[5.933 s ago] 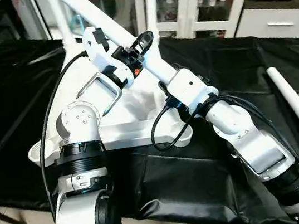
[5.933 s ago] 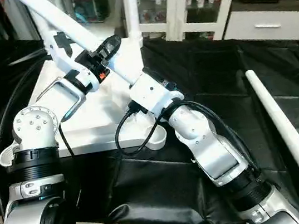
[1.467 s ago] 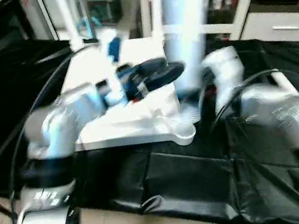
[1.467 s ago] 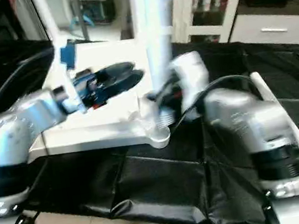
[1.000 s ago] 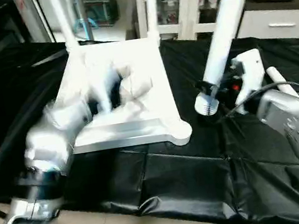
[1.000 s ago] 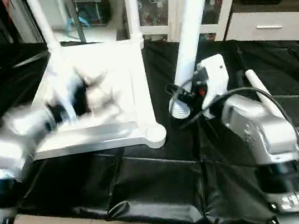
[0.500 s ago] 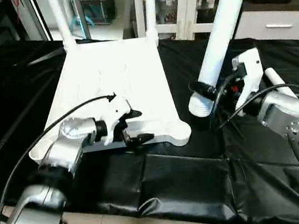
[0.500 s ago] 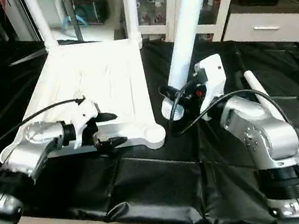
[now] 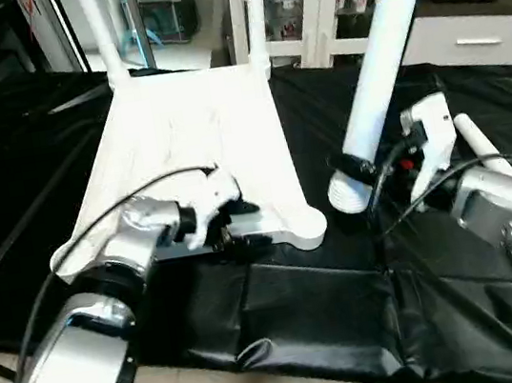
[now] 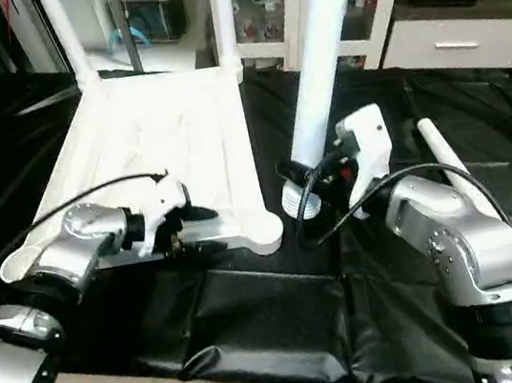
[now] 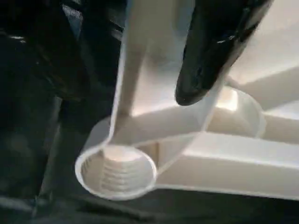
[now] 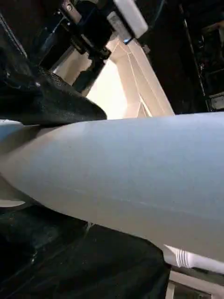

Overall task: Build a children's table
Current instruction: Pick table leg

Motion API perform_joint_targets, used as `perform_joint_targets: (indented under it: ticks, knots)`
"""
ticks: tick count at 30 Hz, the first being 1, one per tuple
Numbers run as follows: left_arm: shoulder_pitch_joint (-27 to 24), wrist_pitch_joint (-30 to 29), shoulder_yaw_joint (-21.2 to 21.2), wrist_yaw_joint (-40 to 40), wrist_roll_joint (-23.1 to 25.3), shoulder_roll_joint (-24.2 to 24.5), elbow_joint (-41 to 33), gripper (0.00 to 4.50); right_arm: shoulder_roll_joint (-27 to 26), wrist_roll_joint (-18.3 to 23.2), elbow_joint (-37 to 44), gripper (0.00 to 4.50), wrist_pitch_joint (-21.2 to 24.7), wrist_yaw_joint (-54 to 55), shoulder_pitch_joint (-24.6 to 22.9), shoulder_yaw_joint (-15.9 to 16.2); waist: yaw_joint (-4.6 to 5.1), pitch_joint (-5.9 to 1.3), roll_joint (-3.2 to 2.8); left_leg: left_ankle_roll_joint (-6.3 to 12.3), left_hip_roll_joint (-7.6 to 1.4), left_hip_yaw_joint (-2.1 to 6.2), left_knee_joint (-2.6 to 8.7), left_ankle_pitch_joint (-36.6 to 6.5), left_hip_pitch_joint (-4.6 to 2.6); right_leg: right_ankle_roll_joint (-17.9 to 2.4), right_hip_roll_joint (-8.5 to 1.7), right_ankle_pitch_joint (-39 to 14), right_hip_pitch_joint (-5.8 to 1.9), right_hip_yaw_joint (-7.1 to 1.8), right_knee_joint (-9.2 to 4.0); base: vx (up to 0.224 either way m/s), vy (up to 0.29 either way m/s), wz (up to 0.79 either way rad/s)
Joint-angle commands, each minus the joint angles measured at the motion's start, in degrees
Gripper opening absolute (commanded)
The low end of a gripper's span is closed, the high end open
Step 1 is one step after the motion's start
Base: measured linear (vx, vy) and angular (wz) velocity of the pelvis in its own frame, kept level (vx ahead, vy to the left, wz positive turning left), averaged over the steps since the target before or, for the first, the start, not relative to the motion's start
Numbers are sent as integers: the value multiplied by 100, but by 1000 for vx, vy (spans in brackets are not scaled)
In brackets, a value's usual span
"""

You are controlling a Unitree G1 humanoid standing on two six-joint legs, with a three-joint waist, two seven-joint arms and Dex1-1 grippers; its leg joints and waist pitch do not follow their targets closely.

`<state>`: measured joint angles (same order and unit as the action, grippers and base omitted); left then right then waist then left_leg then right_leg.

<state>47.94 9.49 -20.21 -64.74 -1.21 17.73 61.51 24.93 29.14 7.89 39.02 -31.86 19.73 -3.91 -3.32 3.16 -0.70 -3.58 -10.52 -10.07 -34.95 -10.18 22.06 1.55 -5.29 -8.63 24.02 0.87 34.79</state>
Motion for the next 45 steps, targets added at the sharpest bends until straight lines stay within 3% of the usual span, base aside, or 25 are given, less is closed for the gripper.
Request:
perform_joint_targets:
  ticks: [1, 4, 6, 10, 12, 16, 28, 29, 33, 38, 45]
  knots:
    - [174, 124, -64, 87, 187, -28, 200, 309, 50, 59, 239, 186, 105, -25, -16, -83, 5, -421, -22, -161, -128, 35, 479, -1780, -124, -1288, -175, -1430, -297, -92, -427, 0, 0, 0]
    - [219, 171, -92, 116, 265, -61, 335, 279, 78, 54, 297, 186, 128, -7, -48, -103, 4, -419, -30, -161, -133, 36, 482, -1798, -131, -1292, -183, -1504, -283, -92, -429, 0, 0, 0]
    - [259, 244, -132, 233, 413, -81, 475, 255, 113, 69, 341, 186, 151, -6, -68, -118, 25, -417, -84, -190, -135, 44, 482, -1880, -140, -1295, -173, -1523, -282, -91, -441, 0, 0, 0]
    - [345, 230, -66, 352, 521, -119, 702, 228, 190, 102, 433, 186, 194, -36, -103, -130, 40, -411, -66, -166, -131, 39, 484, -1942, -143, -1272, -171, -1622, -278, -91, -459, 0, 0, 0]
    - [375, 189, -66, 234, 555, -108, 769, 204, 221, 97, 451, 186, 209, -65, -111, -133, 46, -399, -45, -162, -126, 41, 489, -2024, -139, -1207, -178, -1919, -272, -88, -487, 0, 0, 0]
    - [408, 128, -81, -48, 657, -73, 877, 185, 268, 84, 444, 186, 215, -122, -102, -114, 55, -396, -54, -167, -124, 57, 496, -2074, -132, -1116, -185, -2178, -255, -84, -509, 0, 0, 0]
    - [516, 19, -35, -407, 809, -85, 975, 88, 297, 5, 256, 186, 99, -259, 98, 45, 119, -405, -55, -83, -134, 49, 500, -1978, -118, -1268, -193, -1948, -257, -84, -502, 0, 0, 0]
    - [516, 22, -23, -425, 824, -88, 977, 80, 296, -3, 248, 186, 92, -278, 110, 74, 107, -412, -13, -37, -140, 41, 500, -1886, -116, -1295, -197, -1857, -264, -84, -494, 0, 0, 0]
    - [503, 43, -13, -424, 872, -94, 965, 65, 291, -11, 236, 186, 93, -303, 137, 123, 92, -416, -19, 15, -146, 34, 502, -1727, -110, -1357, -200, -1643, -274, -85, -476, 0, 0, 0]
    - [461, -12, -8, -398, 967, -58, 915, 14, 244, -30, 212, 186, 121, -361, 182, 170, 81, -407, 3, 37, -147, 31, 506, -1732, -103, -1325, -215, -1791, -276, -87, -487, 0, 0, 0]
    - [159, -313, 93, -33, 913, -44, 604, 0, 41, -10, 226, 186, 86, -153, 88, 135, 93, -419, -8, 90, -150, 22, 507, -1552, -97, -1425, -208, -1440, -283, -81, -462, 0, 0, 0]
